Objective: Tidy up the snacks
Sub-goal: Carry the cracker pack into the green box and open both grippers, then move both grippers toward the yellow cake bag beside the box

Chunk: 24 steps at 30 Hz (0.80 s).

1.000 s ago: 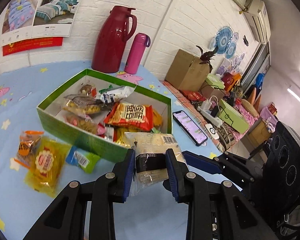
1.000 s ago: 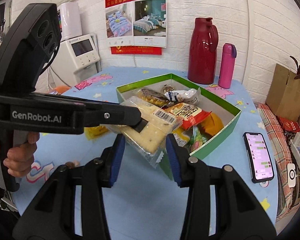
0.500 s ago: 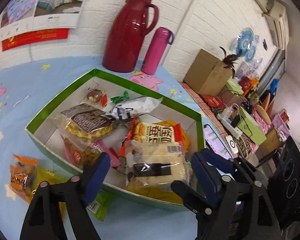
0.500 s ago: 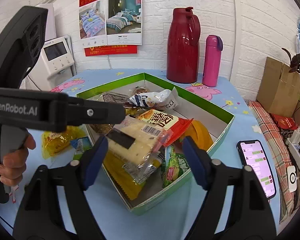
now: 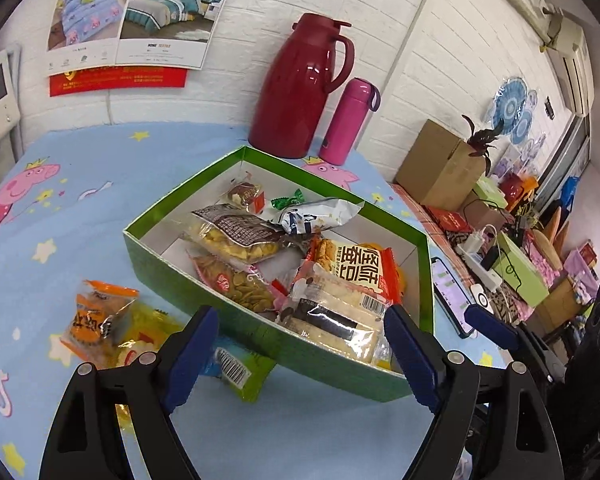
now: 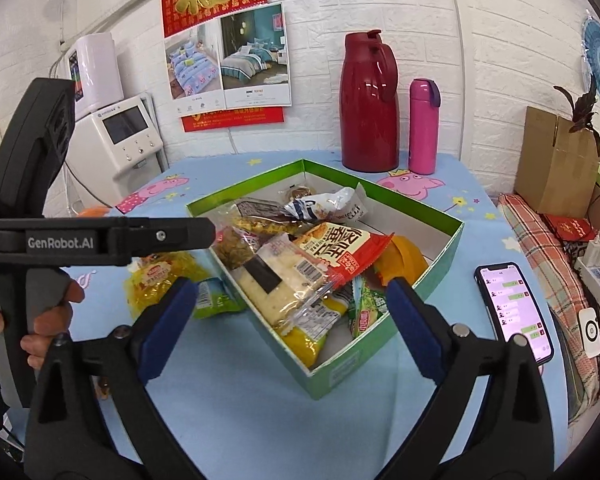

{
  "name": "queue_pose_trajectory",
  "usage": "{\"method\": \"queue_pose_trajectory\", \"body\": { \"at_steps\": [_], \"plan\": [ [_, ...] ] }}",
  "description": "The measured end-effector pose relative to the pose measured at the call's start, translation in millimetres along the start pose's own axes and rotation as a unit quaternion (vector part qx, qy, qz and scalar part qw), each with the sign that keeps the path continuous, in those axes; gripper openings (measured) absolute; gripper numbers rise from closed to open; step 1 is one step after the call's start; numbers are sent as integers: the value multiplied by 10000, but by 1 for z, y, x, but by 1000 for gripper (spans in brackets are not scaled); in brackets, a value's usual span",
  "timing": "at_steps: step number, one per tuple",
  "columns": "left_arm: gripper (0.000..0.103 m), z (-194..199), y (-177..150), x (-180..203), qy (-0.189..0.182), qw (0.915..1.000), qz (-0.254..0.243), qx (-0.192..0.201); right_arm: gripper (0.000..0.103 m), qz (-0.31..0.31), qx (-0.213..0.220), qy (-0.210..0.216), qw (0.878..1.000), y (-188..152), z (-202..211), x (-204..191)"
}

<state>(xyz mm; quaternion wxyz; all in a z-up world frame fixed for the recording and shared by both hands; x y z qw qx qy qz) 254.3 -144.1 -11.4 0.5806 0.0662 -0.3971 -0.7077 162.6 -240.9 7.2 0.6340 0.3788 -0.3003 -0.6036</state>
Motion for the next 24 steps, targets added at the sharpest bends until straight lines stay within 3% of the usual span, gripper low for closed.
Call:
{"method": "queue_pose_trajectory", "body": {
  "at_steps": [4,12,18,24],
  "plan": [
    [87,27,-7,1,89,9998,-66,181,102,142,132,24,9998,1,20,-19],
    [88,70,-24,-16,286,9990,-117,336,102,205,85,315,9993,-10,35,-54],
    [88,100,-25,-76,793,9957,92,468,102,45,-34,838,9965,-22,27,-82],
    [88,107,-34,-133,834,9932,724,371,102,-234,-638,1349,9885,-40,-12,-112]
  ]
}}
Point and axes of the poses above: each gripper's, at about its wrist camera, not at the fingertips, and z roughly against the way its jaws point, x to its right, y to its top, the point moved 9 cm from there along -z, roughly the way its jaws point, and after that the axes turned 5 degrees about z, right-handed, at the moved point
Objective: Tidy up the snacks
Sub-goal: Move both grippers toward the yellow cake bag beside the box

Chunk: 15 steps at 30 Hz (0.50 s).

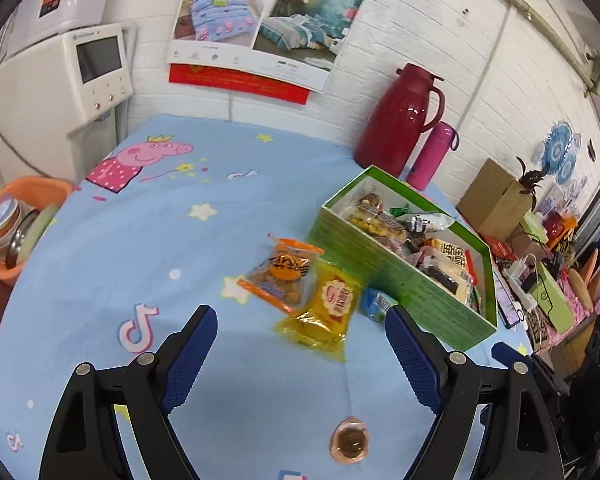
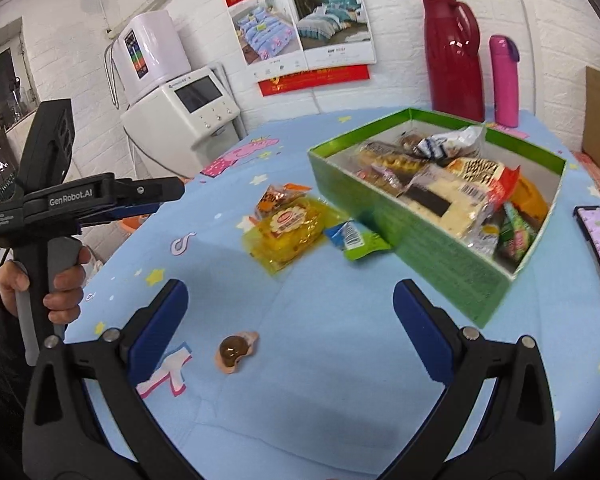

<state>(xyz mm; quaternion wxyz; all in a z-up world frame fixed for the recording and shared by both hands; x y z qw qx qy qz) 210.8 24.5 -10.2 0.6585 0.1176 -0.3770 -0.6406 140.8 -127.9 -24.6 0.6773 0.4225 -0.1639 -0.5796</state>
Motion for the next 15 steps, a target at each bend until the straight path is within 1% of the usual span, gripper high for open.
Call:
{"method": "queue_pose_trajectory", "body": {
  "at_steps": [2,4,6,8,12,15],
  "plan": [
    [88,-7,-6,-8,5,9999,-10,-107,102,-63,-271,58,9996,-5,-15,-2],
    [88,-17,-15,-11,-50,9996,-35,-259,102,-72,-413,-37,9991,-9,-25,0],
    [88,-30,-25,-8,-149,9989,-35,-446,102,-32,-416,-166,9990,-11,-29,3],
    [88,-42,-32,-2,-184,9982,-114,-552,102,-32,-436,-279,9987,-11,-29,9],
    [88,-72,-34,16,-154,9971,-326,-672,102,-62,-445,-468,9979,-14,-25,24],
    [88,-93,-34,27,-23,9958,-492,-776,102,-114,-463,-565,9973,-17,-23,34]
  ]
}}
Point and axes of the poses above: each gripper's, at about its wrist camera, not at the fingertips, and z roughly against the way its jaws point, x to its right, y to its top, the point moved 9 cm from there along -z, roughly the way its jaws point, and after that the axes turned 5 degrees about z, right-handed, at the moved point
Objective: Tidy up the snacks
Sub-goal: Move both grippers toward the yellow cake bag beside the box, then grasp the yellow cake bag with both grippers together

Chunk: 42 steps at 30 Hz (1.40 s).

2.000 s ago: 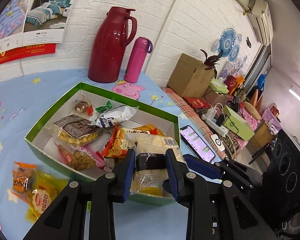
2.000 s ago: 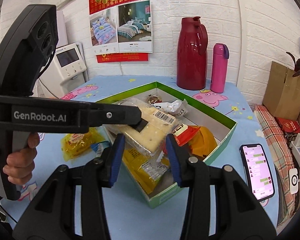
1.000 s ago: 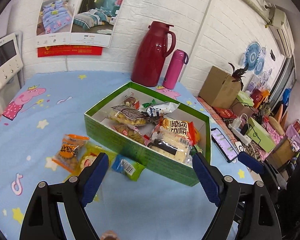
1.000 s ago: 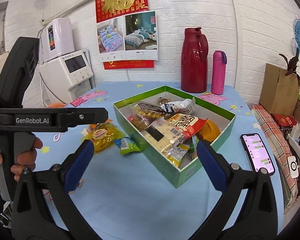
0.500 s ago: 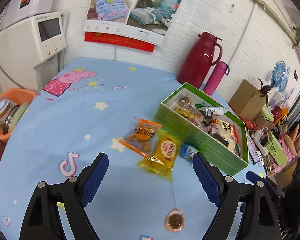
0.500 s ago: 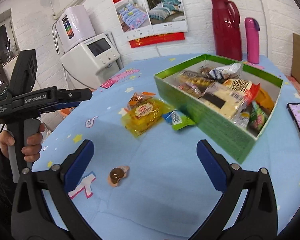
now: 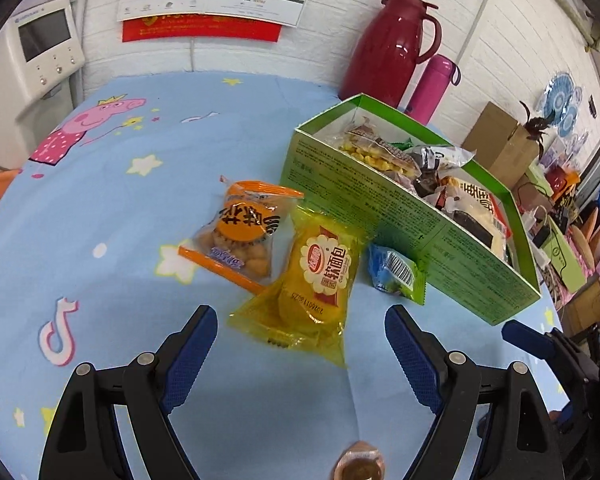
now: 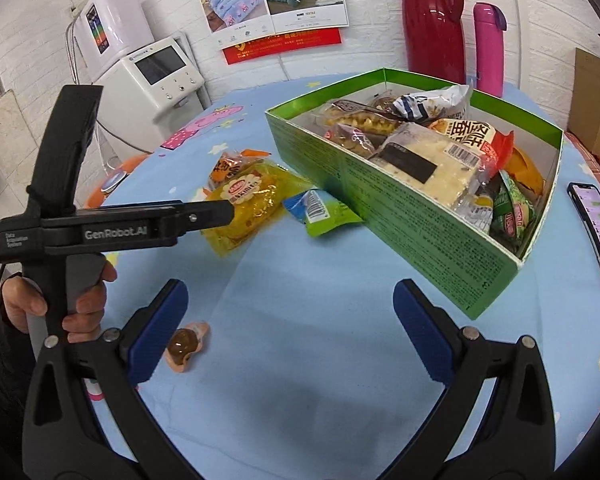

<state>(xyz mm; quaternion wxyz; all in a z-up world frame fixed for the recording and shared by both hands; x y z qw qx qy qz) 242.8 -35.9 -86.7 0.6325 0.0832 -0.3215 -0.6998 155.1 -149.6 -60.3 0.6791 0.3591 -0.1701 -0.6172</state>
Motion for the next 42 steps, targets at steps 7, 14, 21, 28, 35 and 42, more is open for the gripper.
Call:
{"method": "queue_pose_trajectory", "body": {
  "at_steps": [7,14,21,28,35,42],
  "plan": [
    [35,-15,-11,-5,182,9987,-416,-210,102,-21,-64,83,9999,-3,-4,3],
    [37,17,-31,-53,151,9996,-80,-205,102,27,-50,454,9990,5,-15,-14],
    [56,38,-23,-55,-646,9970,390,-158,102,-612,-211,1097,9919,11,-37,-29],
    [56,13,1,-47,-980,9926,646,-314,93,-1222,-374,1516,9802,18,-61,-34],
    [55,-6,6,-45,-1027,9919,573,-475,60,-1632,-445,1654,9716,26,-88,-24],
    [38,-3,3,-33,-1026,9935,349,-347,39,-1400,-418,1440,9787,23,-81,-26]
  ]
}}
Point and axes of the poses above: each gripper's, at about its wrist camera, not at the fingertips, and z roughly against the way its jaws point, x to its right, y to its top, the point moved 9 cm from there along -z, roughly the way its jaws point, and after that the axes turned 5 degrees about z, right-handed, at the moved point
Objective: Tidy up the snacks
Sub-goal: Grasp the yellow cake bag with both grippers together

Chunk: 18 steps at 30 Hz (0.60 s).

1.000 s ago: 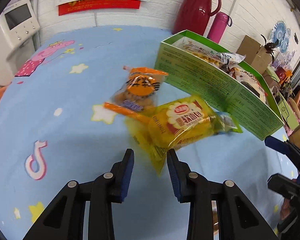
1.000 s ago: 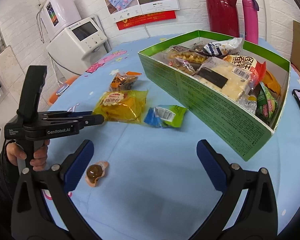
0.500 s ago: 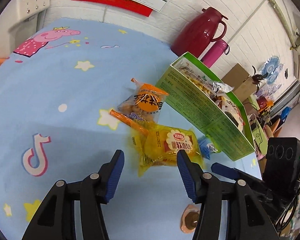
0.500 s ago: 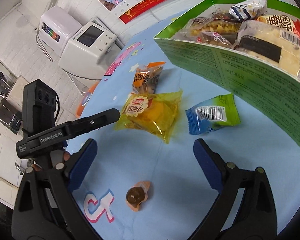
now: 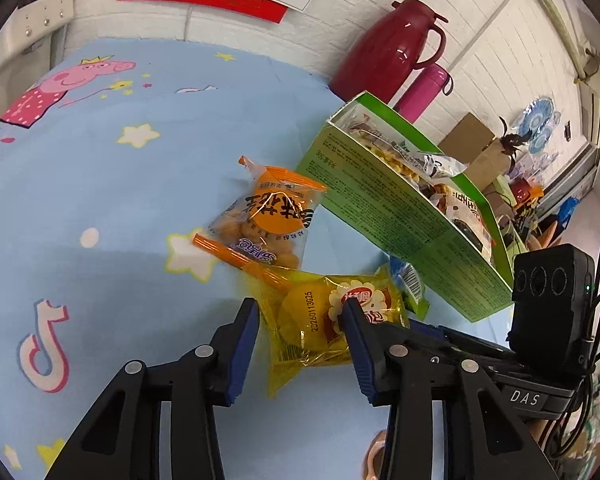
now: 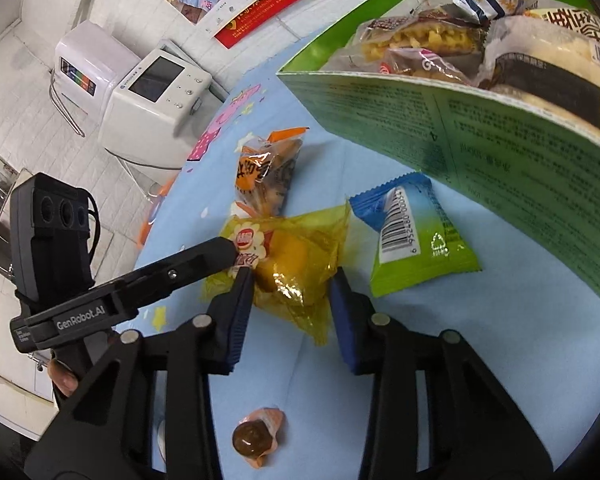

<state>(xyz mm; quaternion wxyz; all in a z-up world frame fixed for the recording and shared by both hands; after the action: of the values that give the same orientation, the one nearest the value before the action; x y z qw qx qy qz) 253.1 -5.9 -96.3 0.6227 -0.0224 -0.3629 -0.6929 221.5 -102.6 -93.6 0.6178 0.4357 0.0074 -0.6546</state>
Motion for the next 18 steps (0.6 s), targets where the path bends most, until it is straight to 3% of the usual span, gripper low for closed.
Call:
{"method": "queue_pose_trajectory", "body": {
  "at_steps": [1,6,8,10,13,17,18],
  "plan": [
    [32,2,-1,3,-24,10000,-12,16,38,20,10,-16,10000,-1,1,-1],
    [32,7,-10,8,10,9999,-114,-23,36,21,1,-41,10000,-5,5,0],
    [41,9,-12,1,35,10000,70,-43,35,3,11,-56,10000,-7,5,1],
    [63,8,-13,-10,9,9993,359,-104,35,4,18,-58,10000,-8,6,1],
    [63,3,-15,-20,-54,9979,630,-146,35,36,44,-98,9999,-9,6,1],
    [62,-4,-15,-7,-168,9986,470,-187,33,45,-4,-123,9999,-11,1,0],
    [53,-8,-17,0,-186,9989,373,-230,33,64,9,-162,9998,-12,2,0]
  ]
}}
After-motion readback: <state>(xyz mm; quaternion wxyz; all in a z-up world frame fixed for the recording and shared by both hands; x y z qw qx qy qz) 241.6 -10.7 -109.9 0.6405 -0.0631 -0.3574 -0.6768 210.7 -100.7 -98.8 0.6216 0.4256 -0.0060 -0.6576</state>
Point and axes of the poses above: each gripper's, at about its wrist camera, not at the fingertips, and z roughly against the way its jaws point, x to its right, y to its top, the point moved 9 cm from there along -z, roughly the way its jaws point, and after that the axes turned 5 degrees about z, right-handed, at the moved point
